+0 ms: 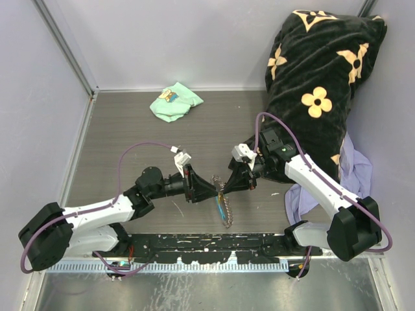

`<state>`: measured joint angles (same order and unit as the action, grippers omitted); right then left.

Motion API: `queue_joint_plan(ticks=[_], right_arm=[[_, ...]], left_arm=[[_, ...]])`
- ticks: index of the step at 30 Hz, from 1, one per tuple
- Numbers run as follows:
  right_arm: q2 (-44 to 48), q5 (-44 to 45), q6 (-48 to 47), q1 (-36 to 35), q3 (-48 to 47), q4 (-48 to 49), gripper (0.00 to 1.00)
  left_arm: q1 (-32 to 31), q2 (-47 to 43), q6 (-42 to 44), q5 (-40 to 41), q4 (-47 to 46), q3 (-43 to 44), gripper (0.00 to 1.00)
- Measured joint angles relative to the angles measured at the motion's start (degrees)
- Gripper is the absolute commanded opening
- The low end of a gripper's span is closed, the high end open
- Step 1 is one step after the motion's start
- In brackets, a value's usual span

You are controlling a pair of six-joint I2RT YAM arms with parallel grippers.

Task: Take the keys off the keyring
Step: Remove the key from the keyring.

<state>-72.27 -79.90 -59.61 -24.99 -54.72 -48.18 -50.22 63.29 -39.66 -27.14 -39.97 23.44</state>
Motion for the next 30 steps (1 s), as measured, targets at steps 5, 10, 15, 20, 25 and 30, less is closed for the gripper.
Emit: queue_joint_plan(ticks=[5,10,15,20,25,30], right_arm=[[0.0,-0.2,0.0,0.0,0.0,0.0,0.01],[0.0,-0.2,0.0,0.0,0.0,0.0,0.01],[0.0,-0.1,0.0,0.0,0.0,0.0,0.01],[0.0,-0.2,0.1,0.1,0.0,0.0,0.01],[0.0,-1.0,1.2,0.8,0.0,0.6,0.01],[0.0,-2.4,4.5,1.3,0.4,2.8,0.01]], left_arm=[[0.0,1.6,-0.7,-2.4,-2.6,0.0,0.32],[0.0,3.0,-1.5,-4.2,-4.1,0.1,0.25],[0.0,4.8,-2.2,-5.7,-4.7,1.0,0.01],[0.4,5.6,-3.2,-6.6,-5.7,1.2,0.0],[0.8,5.6,-4.5,-6.8,-6.1,1.2,0.0],[1.1,6.2,-5.8,-6.7,-7.7,1.2,0.0]])
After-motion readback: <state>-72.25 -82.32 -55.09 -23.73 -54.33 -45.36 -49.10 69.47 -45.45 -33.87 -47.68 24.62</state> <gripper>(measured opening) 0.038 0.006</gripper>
